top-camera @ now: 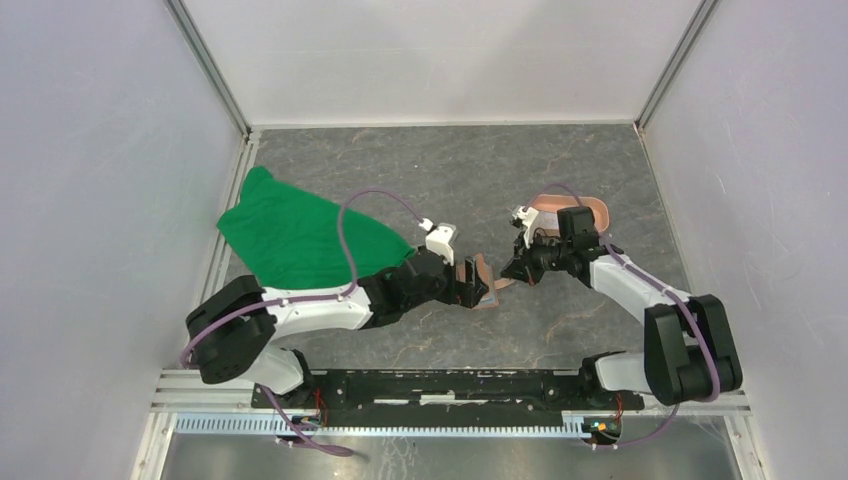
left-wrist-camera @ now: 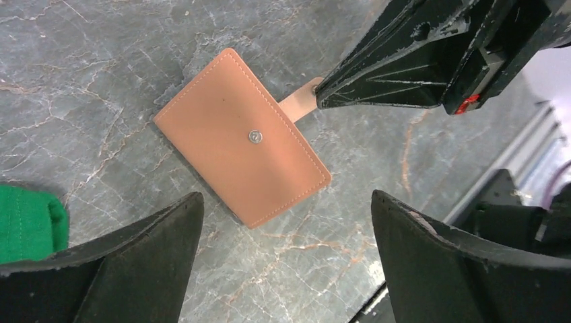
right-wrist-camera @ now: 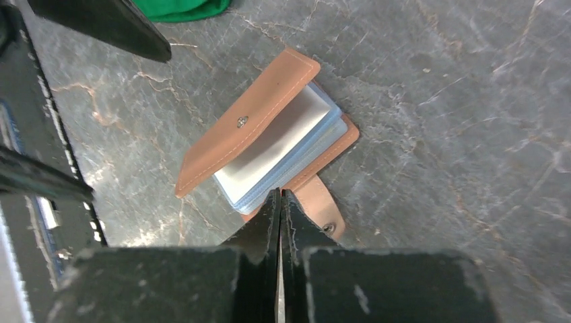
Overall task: Put the credit cards into the card holder
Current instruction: Open the card holder at the center of the board.
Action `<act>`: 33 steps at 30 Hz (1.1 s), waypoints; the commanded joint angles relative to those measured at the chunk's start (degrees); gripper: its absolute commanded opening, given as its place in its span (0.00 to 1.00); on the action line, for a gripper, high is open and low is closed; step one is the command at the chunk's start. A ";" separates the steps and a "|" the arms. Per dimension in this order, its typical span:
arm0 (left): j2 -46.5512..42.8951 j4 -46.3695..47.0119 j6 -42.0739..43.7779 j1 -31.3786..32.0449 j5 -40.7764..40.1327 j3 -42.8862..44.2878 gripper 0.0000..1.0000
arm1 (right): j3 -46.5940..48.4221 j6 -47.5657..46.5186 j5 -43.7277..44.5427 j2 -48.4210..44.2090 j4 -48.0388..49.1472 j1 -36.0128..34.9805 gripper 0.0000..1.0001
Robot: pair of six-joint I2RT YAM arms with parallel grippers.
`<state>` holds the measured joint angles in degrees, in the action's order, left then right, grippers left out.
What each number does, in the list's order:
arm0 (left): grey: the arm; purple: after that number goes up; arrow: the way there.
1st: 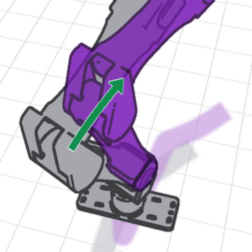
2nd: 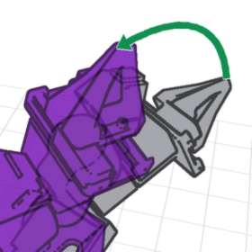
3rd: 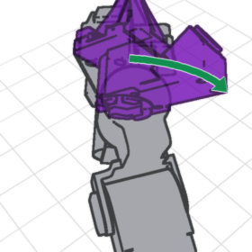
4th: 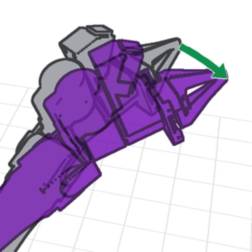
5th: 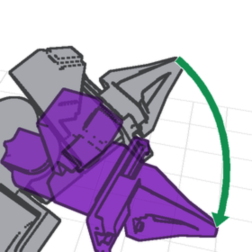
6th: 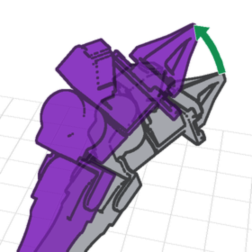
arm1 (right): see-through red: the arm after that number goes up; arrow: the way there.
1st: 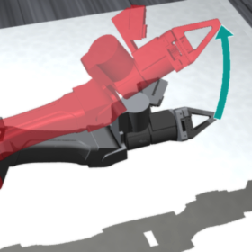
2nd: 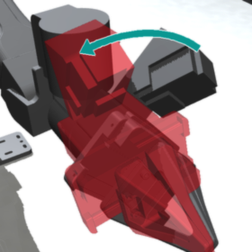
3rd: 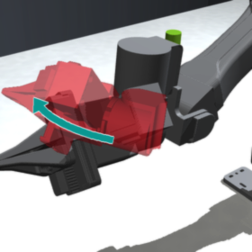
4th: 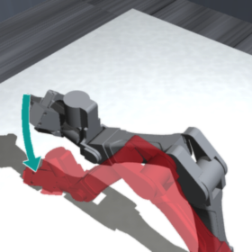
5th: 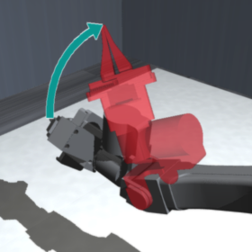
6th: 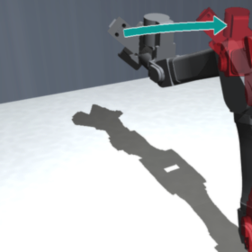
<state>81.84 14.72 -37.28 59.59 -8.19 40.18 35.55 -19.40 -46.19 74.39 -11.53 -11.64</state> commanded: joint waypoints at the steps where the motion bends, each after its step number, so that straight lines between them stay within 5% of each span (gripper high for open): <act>1: 4.68 -1.45 5.01 3.66 -11.63 7.11 1.00 | -1.24 9.81 -6.13 4.36 7.03 0.83 0.00; 15: 23.86 -31.57 -5.33 9.11 -32.05 31.42 0.96 | -2.33 14.94 -7.34 10.18 10.24 2.66 0.00; 19: 27.74 -38.74 -8.51 9.63 -36.17 35.65 0.83 | -2.20 14.63 -7.07 10.46 9.84 2.61 0.00; 22: 27.43 -42.14 -10.92 9.60 -38.03 35.35 0.59 | -2.06 13.72 -6.94 10.08 9.36 2.66 0.00; 25: 23.00 -41.53 -12.93 9.54 -38.12 31.76 0.35 | -2.48 13.02 -7.32 9.14 9.90 2.48 0.00; 33: 6.57 -14.36 -17.19 2.77 -17.53 5.40 0.15 | -3.02 12.78 -14.61 9.01 11.86 1.07 0.06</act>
<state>96.36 -15.73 -49.08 66.76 -35.42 56.51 32.86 -5.52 -55.99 84.49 -2.59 -9.61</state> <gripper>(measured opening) 0.186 0.019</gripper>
